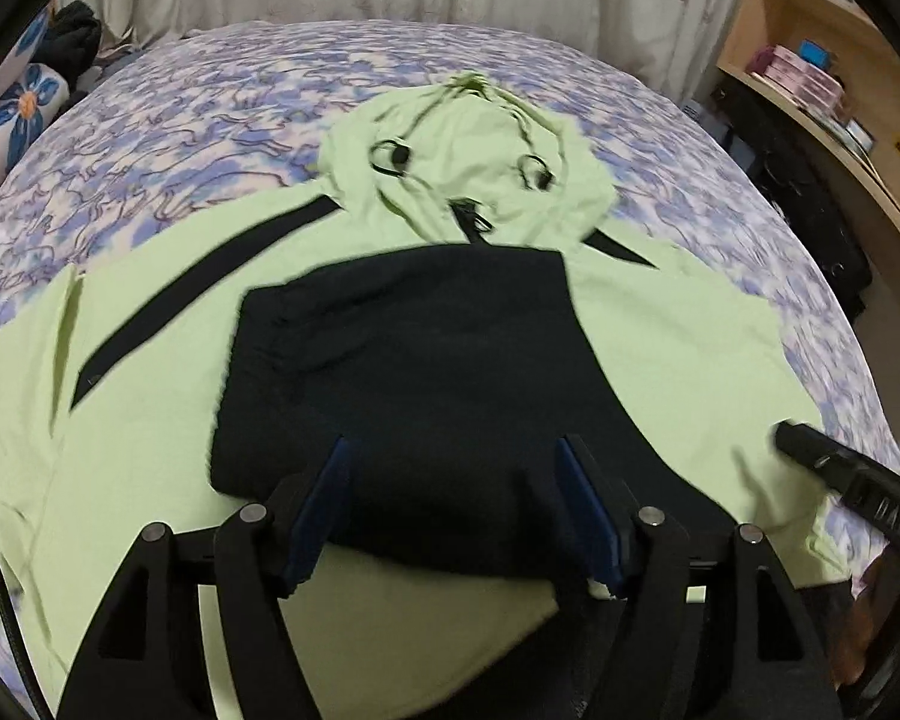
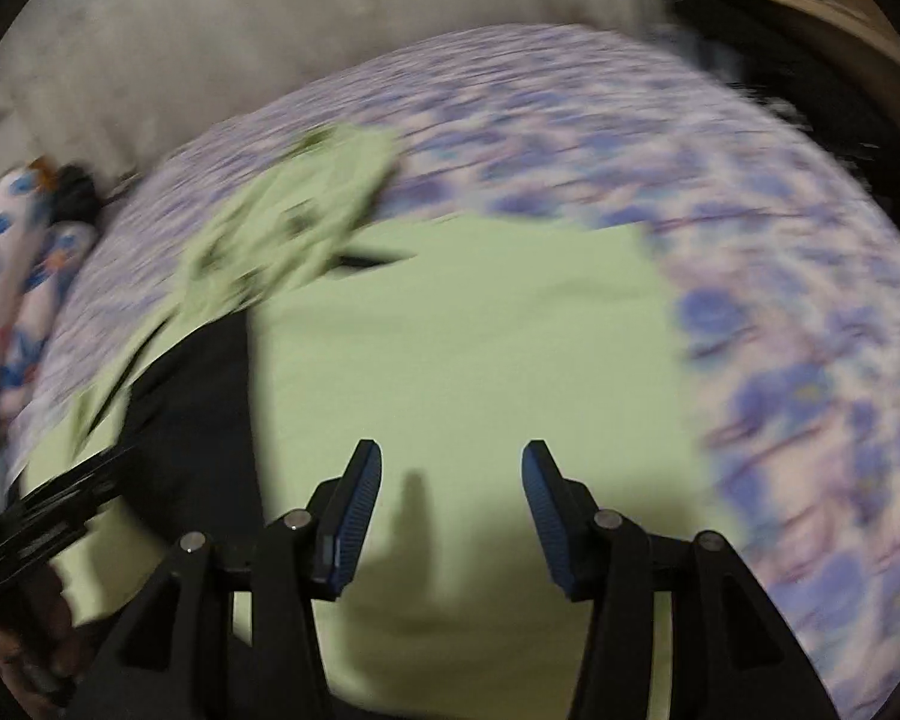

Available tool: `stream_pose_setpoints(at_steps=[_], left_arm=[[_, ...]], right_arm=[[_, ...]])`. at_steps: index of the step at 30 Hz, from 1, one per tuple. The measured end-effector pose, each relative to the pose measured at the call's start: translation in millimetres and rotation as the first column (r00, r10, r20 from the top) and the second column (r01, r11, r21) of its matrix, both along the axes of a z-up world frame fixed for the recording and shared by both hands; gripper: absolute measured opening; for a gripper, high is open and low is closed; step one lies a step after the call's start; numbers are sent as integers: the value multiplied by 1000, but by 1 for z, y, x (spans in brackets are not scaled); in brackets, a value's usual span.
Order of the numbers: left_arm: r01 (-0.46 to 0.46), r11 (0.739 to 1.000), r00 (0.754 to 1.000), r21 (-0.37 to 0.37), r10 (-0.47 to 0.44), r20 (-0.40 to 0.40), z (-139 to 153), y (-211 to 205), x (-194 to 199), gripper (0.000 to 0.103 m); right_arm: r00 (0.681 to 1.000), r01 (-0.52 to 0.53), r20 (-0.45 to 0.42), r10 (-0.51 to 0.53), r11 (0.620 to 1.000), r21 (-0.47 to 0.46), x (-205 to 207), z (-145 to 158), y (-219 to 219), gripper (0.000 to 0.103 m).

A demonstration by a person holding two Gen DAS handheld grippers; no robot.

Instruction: Fold large clothes

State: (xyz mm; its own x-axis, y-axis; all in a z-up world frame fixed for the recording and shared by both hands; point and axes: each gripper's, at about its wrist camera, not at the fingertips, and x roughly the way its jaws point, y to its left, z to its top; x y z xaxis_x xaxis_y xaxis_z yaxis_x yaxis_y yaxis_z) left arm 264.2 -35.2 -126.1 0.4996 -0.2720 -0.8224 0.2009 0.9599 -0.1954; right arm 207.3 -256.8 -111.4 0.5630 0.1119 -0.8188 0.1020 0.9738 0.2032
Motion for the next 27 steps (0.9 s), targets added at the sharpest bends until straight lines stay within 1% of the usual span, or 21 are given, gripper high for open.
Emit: stream_pose_setpoints(at_steps=[1,2,4,5,6,7,9,10,12,13,14,19,20,27], left_arm=[[5,1000,1000,14,-5,0,-3,-4,-2,69],[1,999,1000,37,0,-9,-8,-6,-3,69],[-39,995,998,88,43,-47,-22,-3,0,69],[-56,993,996,102,62,-61,-28,1,2,69],[-63,993,995,98,70,-71,-32,7,3,69],[-58,995,995,78,64,-71,-34,12,2,69],[-50,997,997,64,54,-63,-33,16,0,69],[-47,996,997,70,52,-60,-33,15,-2,69],[-47,995,997,88,52,-51,-32,13,-5,69],[-48,995,997,92,53,-50,-32,11,-5,69],[-52,994,997,97,57,-48,-31,10,-7,69],[-67,993,996,96,72,-48,-26,13,-10,69],[-71,993,996,96,75,-47,-24,13,-12,69],[-87,992,995,94,90,-37,-7,20,-33,69]], right_arm=[[999,-30,-14,29,999,-20,1,-4,12,49],[999,-37,-29,36,999,-37,2,-8,18,49],[997,-23,-80,19,998,-56,6,-21,15,49],[996,-8,-94,3,998,-56,6,-25,9,49],[994,15,-102,-22,998,-66,5,-28,1,49],[993,49,-103,-58,995,-90,2,-30,-10,49],[987,113,-96,-127,983,-144,-5,-31,-33,49],[984,139,-92,-153,980,-143,-10,-32,-44,48],[984,145,-89,-152,986,-83,-17,-33,-56,44],[984,152,-85,-158,986,-72,-20,-32,-59,43],[984,153,-82,-160,985,-82,-22,-31,-57,43],[983,149,-83,-167,972,-182,-23,-28,-40,45],[983,150,-81,-167,971,-186,-27,-27,-39,45],[977,189,-80,-197,977,-98,-45,-16,-35,45]])
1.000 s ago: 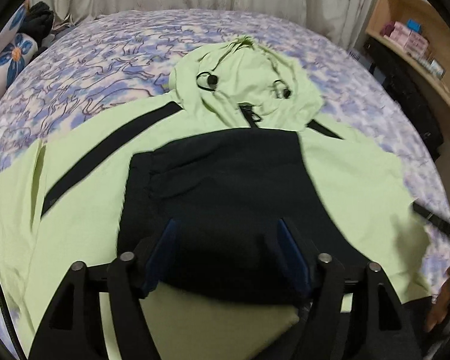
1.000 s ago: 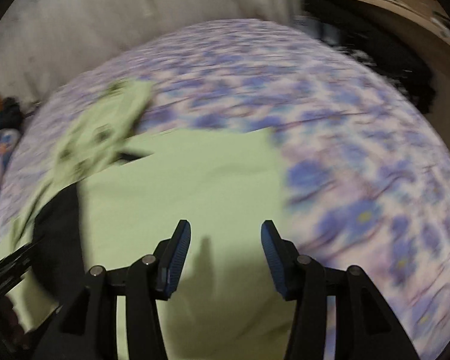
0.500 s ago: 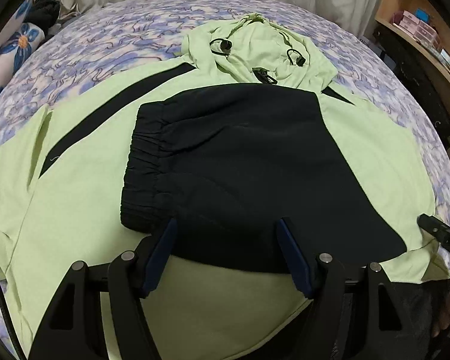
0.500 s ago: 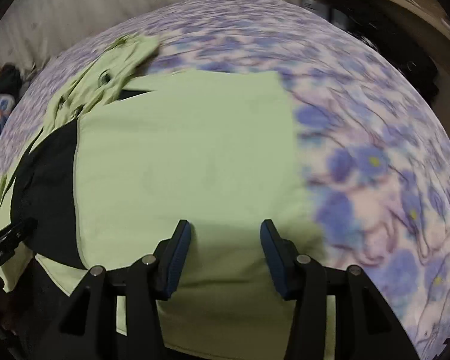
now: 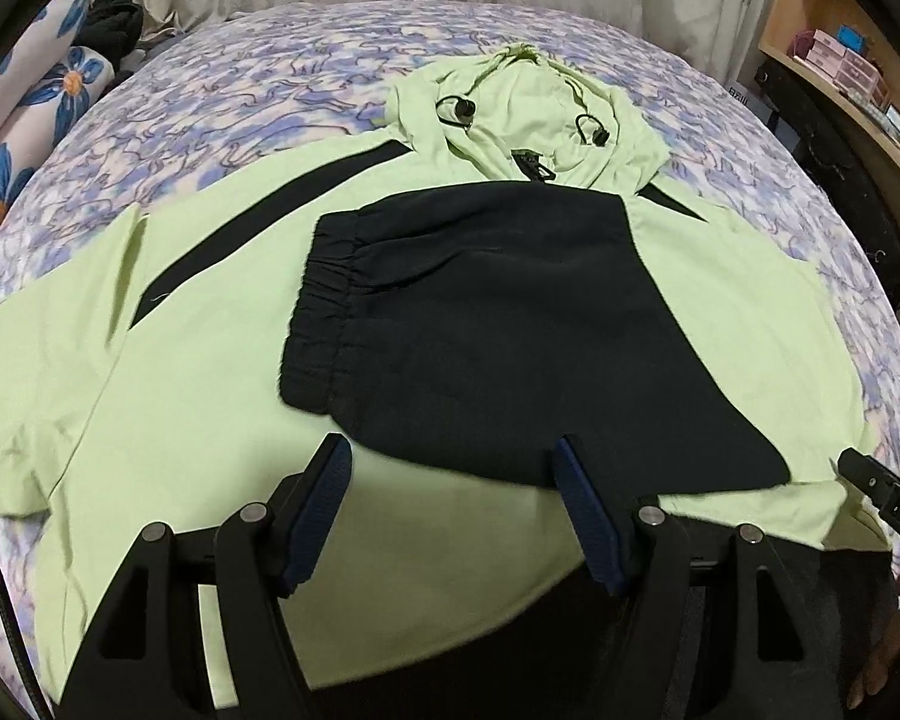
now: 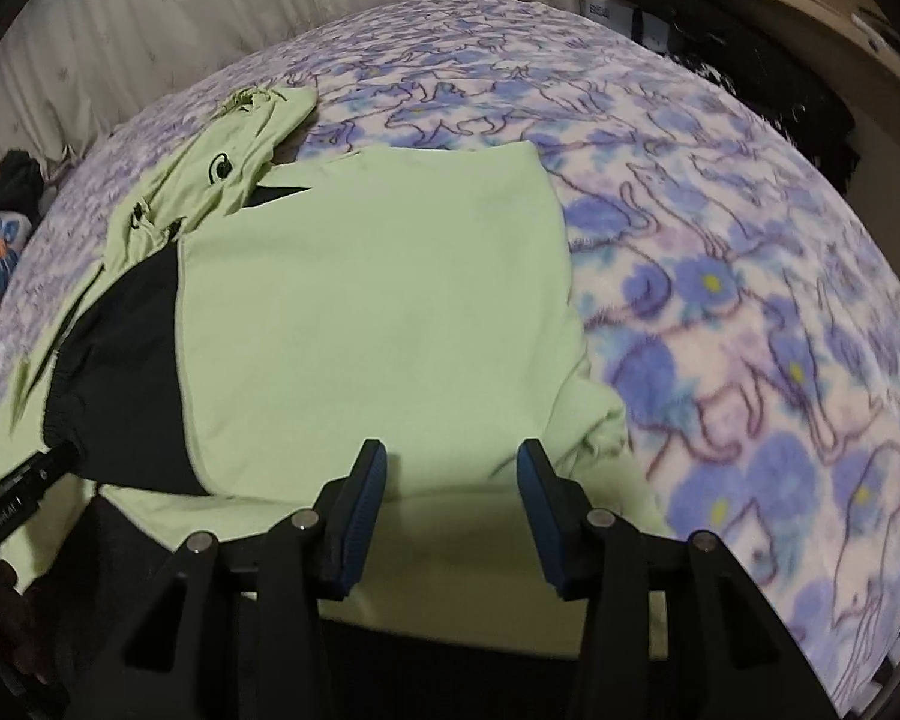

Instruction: Fold large clothes

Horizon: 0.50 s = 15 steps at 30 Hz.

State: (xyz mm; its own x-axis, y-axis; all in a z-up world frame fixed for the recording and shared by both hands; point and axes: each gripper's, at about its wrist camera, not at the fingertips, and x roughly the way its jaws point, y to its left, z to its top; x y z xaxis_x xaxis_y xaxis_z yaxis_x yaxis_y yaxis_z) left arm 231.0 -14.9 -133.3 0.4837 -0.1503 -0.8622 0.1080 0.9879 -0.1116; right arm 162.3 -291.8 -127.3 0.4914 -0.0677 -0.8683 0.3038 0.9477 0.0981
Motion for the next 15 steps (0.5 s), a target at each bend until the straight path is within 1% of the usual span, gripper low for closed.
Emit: stream_pose_setpoints(at_steps=[3,5,9,15], left_arm=[[5,1000,1000,0,-5,14,11,1,-17,69],[10,1000,1000,8,-10,21,16,2,-27,69],[15,1000,999,13,-15,33,31,9,-52,69],[11,1000,998,8,-11,54,55,28,-86,69]], right_arm=[[1000,-16,9,15,998,58,-12,2,8,45],[1000,-20,9,19,997,78,-20,4,15,45],[999,-36,2,36,995,89,-34,8,32,45],[996,-83,24,81,990,112,-57,24,56,45]])
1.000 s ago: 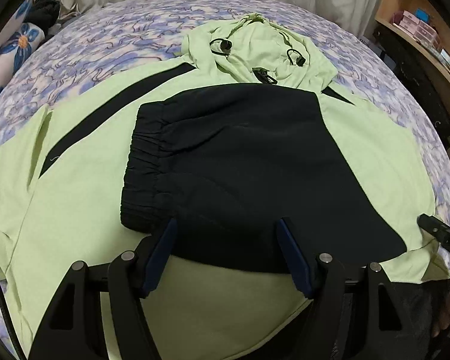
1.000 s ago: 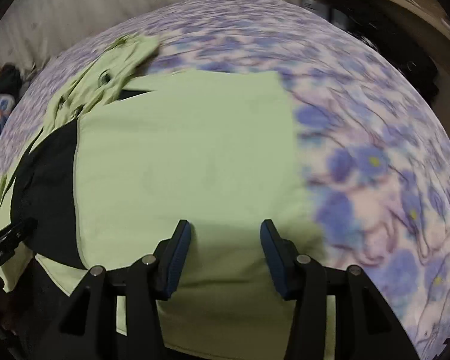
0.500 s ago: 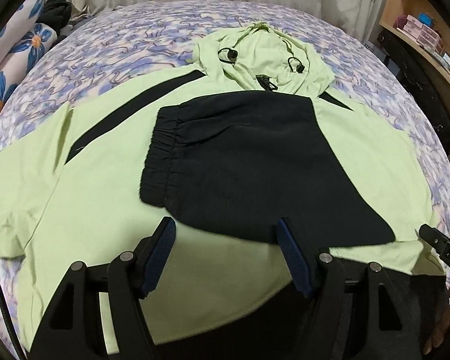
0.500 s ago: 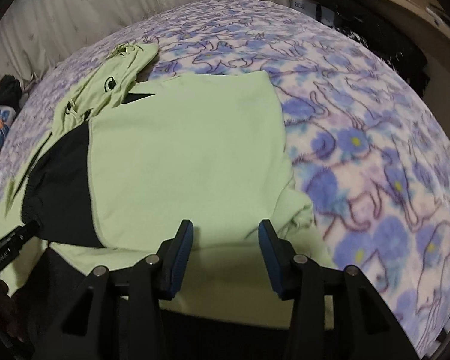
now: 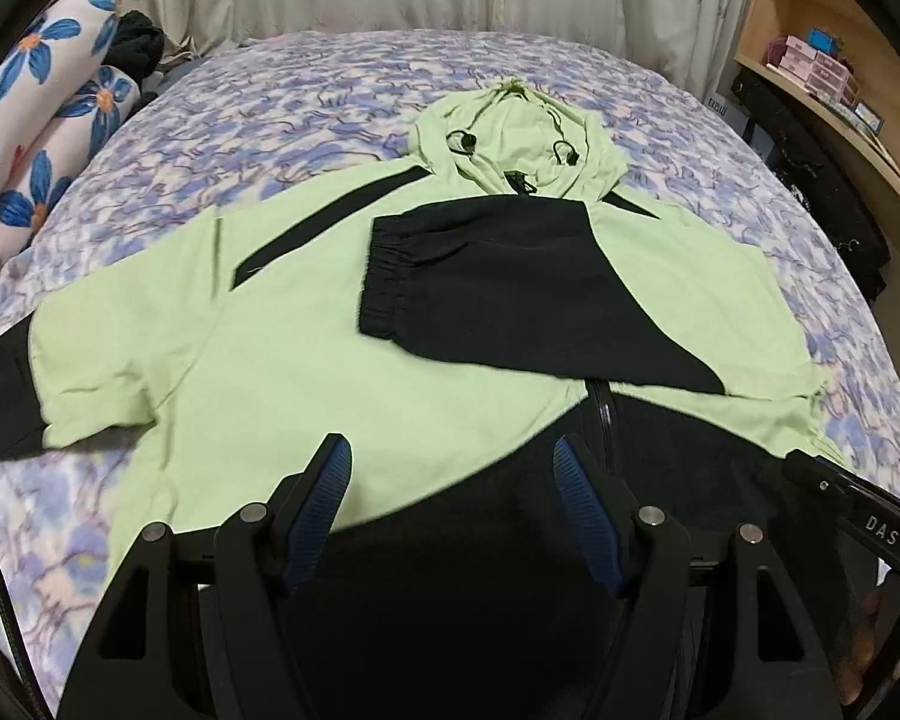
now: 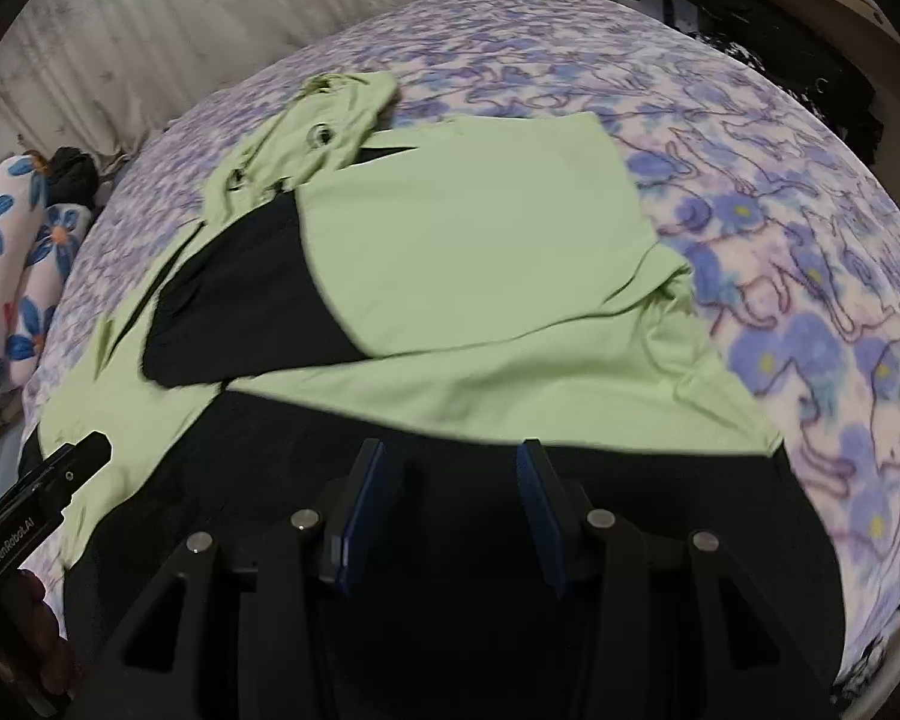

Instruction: Fold large clothes

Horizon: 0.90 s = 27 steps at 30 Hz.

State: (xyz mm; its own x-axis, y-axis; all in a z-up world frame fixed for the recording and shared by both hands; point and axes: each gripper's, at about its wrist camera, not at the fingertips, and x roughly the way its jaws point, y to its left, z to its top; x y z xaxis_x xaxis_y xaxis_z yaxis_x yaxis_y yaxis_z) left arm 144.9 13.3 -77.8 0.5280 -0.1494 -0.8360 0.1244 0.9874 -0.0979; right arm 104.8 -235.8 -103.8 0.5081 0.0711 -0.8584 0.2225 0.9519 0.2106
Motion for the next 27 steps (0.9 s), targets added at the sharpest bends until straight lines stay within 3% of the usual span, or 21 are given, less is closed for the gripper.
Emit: stream_pose_setpoints(at_steps=[14,21,27], left_arm=[[-93,995,996,18,93,12,17,91,-62,69],[-203,976,979,-74,201,-37,0,172,-78,69],[-317,932,948,-174,307,-86,-21,249,-81,69]], right_arm=[[991,-129,38,130,991,-27,-29,26,70,45],[977,-200,64,203,978,-55,-28,34,116,45],[956,-278,72,283,958,-77,-18,37,163,45]])
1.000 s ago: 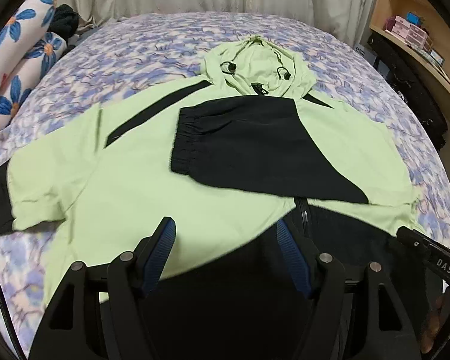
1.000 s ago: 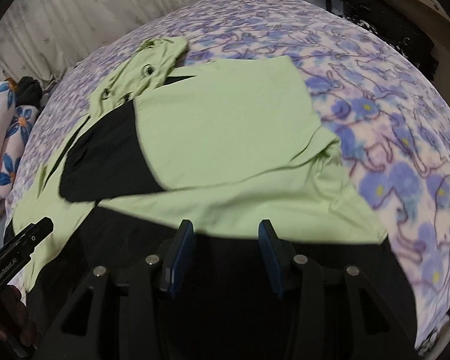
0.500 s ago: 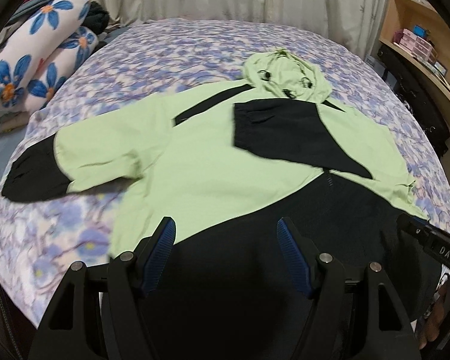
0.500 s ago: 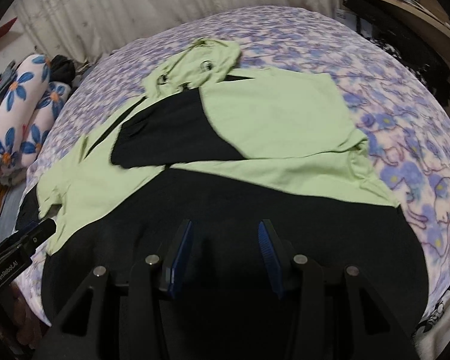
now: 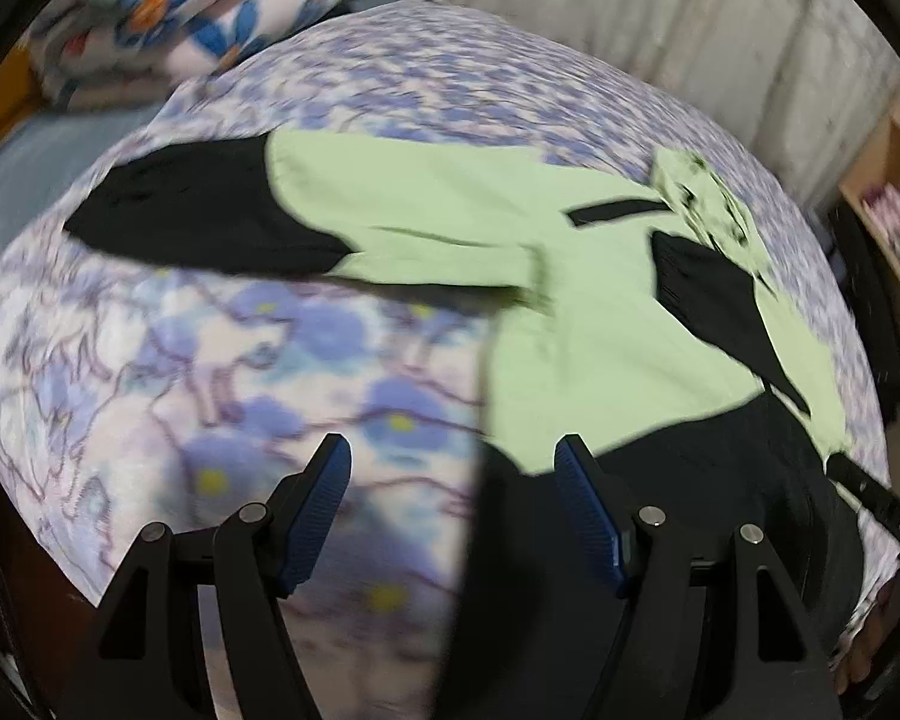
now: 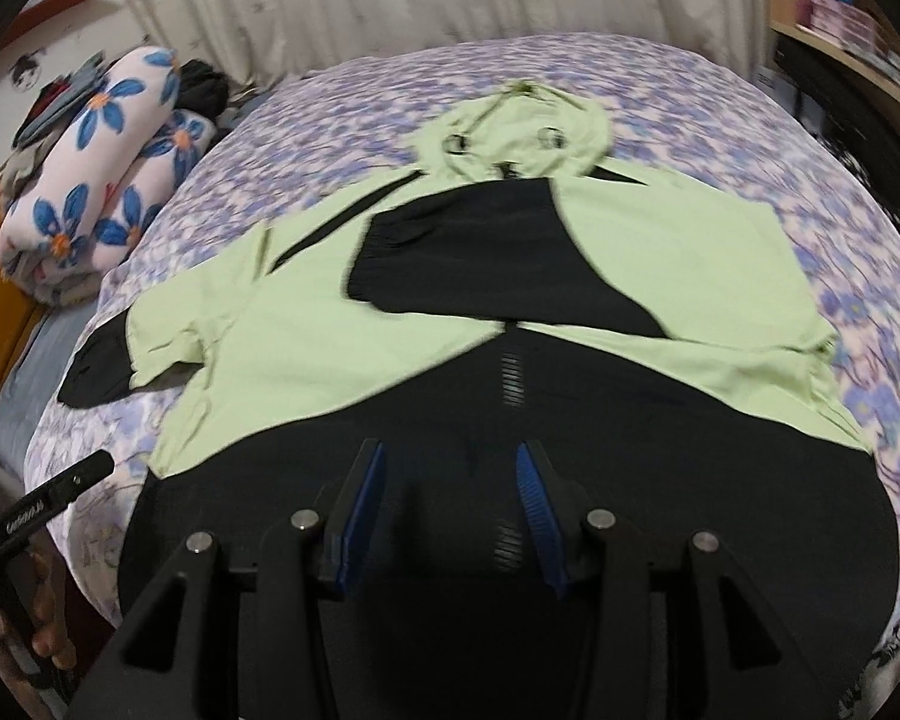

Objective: Fold large clothes
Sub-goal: 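Move the left gripper to the other black sleeve cuff and grasp it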

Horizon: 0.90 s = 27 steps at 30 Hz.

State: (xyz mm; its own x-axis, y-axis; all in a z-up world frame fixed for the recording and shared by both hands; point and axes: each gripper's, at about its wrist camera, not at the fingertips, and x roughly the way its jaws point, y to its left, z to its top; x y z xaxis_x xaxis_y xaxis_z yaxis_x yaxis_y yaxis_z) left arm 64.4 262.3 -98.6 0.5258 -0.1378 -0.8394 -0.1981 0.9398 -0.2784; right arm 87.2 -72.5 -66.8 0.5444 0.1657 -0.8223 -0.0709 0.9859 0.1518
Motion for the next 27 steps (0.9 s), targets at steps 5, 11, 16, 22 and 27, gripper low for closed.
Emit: stream_pose_setpoints(at_steps=[5,11,16,22,27], left_arm=[[-76,985,997,-157,77,3,-21,63,13,69],[-157,953,988,-258,153,-37,-47,136,48,69],[-125,946,992,-298,115,-50,-62,168,74,69],[-64,911,998,-407,65,-14,-80,200,103,69],[-12,916,999,-400,28,34,-88,212,125,47]], right_arm=[[998,-55,6,55,998,-22,14,-1,36,45],[995,-92,22,94,992,-82,40,-5,77,45],[994,-104,31,107,989,-104,72,-9,110,45],[991,-130,26,133,985,-110,99,-20,149,45],[988,-154,-2,155,978,-144,114,-36,170,45]])
